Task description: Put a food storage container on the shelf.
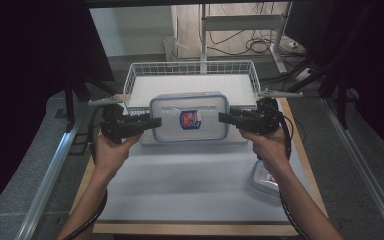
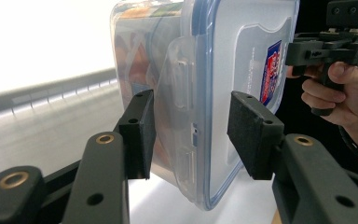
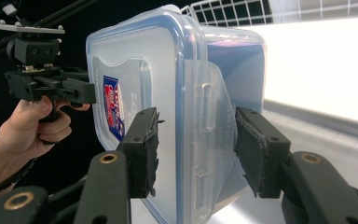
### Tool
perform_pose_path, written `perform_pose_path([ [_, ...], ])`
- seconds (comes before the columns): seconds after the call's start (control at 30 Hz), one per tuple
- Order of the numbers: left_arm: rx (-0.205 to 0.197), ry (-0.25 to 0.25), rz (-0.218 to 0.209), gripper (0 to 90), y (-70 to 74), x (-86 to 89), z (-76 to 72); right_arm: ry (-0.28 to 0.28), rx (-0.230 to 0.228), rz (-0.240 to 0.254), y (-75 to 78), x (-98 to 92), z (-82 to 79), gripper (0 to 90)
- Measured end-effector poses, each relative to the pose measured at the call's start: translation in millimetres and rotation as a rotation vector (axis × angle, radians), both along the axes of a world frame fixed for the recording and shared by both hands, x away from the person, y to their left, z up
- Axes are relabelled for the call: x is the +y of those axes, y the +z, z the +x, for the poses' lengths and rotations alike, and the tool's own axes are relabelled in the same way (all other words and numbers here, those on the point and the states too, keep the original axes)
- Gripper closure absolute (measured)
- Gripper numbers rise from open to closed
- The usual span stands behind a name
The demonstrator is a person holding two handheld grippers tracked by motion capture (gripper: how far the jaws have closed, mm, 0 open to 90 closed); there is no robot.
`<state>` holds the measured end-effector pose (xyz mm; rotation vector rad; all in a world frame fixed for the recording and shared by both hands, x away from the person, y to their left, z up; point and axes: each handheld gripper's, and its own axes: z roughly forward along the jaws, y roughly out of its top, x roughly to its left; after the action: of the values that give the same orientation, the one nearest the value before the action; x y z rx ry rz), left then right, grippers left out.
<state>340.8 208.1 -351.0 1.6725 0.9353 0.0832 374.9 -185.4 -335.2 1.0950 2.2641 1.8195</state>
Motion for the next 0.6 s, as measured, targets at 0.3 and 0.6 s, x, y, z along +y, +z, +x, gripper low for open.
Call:
perform_pose_path([
  [0.3, 0.002, 0.009, -0.017, 52.4, 16.7, 1.5, 20.8, -0.016, 0.002, 0.023, 19.0, 2.0, 22.3, 51.5],
  [0.6, 0.021, 0.021, -0.057, 52.1, 28.2, 7.4, 51.9, -0.036, 0.007, 0.025, 32.4, 8.1, 45.7, 51.4],
])
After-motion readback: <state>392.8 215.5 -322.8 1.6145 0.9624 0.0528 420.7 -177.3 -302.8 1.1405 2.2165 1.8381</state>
